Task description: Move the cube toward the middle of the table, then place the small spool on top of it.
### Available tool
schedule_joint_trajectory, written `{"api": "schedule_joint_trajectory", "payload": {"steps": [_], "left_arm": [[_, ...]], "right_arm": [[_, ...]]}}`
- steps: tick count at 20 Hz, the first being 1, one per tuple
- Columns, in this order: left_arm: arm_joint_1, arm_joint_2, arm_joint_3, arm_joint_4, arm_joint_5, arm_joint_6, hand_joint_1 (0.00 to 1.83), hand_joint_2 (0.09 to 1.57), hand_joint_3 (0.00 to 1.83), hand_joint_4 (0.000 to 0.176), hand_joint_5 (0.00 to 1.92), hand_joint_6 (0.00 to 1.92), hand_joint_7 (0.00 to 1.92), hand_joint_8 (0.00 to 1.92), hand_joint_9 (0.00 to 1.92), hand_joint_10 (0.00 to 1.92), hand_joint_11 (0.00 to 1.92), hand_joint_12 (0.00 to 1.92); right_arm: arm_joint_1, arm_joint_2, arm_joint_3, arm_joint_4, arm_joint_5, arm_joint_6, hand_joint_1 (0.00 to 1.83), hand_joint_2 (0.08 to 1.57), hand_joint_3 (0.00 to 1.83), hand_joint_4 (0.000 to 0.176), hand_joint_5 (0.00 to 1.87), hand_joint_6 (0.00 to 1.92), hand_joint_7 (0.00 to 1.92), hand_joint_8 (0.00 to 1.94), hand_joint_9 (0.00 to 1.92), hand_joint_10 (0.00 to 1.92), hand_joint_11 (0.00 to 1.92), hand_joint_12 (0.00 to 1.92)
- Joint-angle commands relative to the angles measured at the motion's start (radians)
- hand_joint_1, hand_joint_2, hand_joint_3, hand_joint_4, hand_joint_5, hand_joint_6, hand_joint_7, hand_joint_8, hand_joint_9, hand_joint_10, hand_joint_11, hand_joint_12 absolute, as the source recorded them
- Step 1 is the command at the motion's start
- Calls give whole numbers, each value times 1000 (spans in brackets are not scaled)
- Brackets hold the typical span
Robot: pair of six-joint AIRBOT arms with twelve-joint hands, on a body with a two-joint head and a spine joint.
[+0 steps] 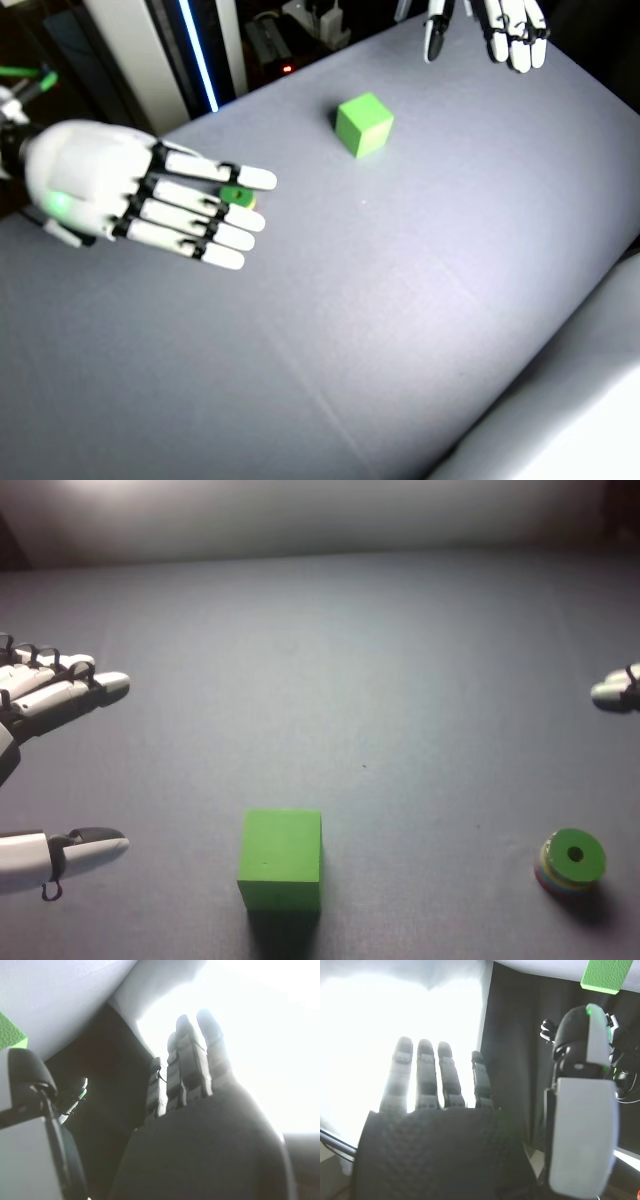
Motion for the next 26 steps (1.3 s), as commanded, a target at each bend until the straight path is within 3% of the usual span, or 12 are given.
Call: {"api": "schedule_joint_trajectory", "payload": {"steps": [1,3,8,11,13,15,17,19,22,26], "left_arm": [[-9,0,8,4,-123,-3,679,902,7,100,388,1,297,0,291,21,0,700],[-12,0,7,16,-116,-7,656,908,2,118,372,0,298,0,300,12,0,727],[-64,0,10,139,-66,-62,617,841,0,173,284,0,229,0,261,0,0,708],[-127,-17,24,237,-6,-108,600,813,0,176,223,0,180,0,262,0,0,761],[-165,-36,37,298,33,-140,531,782,0,176,214,0,194,0,324,3,0,908],[-205,-58,49,359,76,-170,520,767,0,176,189,2,188,2,322,5,0,844],[-236,-84,63,399,120,-194,587,748,0,176,192,0,156,3,246,0,47,600],[-252,-103,72,422,149,-206,531,783,0,176,189,1,165,1,239,1,116,440],[-284,-134,87,464,212,-216,418,809,3,176,233,3,240,3,297,6,171,418],[-317,-171,112,496,302,-216,443,833,8,176,212,2,193,2,244,6,126,399]], "right_arm": [[12,3,4,11,125,9,750,1302,7,0,558,12,519,10,513,19,344,501],[12,3,4,10,125,9,693,1314,6,0,546,2,507,1,503,6,334,486],[13,3,5,10,125,9,784,1314,0,0,559,4,514,2,510,5,343,490],[14,3,5,11,125,9,774,1321,2,0,561,2,532,7,534,9,368,506],[14,3,5,11,125,9,803,1320,0,0,577,2,540,2,524,1,327,561],[14,3,6,11,125,9,795,1326,0,0,582,1,544,0,527,1,307,602],[14,3,6,11,125,9,807,1330,1,0,586,0,545,0,516,0,219,739],[14,3,6,11,125,9,785,1331,1,0,589,0,544,0,516,1,197,817],[14,3,6,11,125,9,829,1332,1,0,593,0,563,5,539,10,213,847],[13,2,6,11,125,9,840,1336,2,0,594,1,553,0,533,2,211,854]]}}
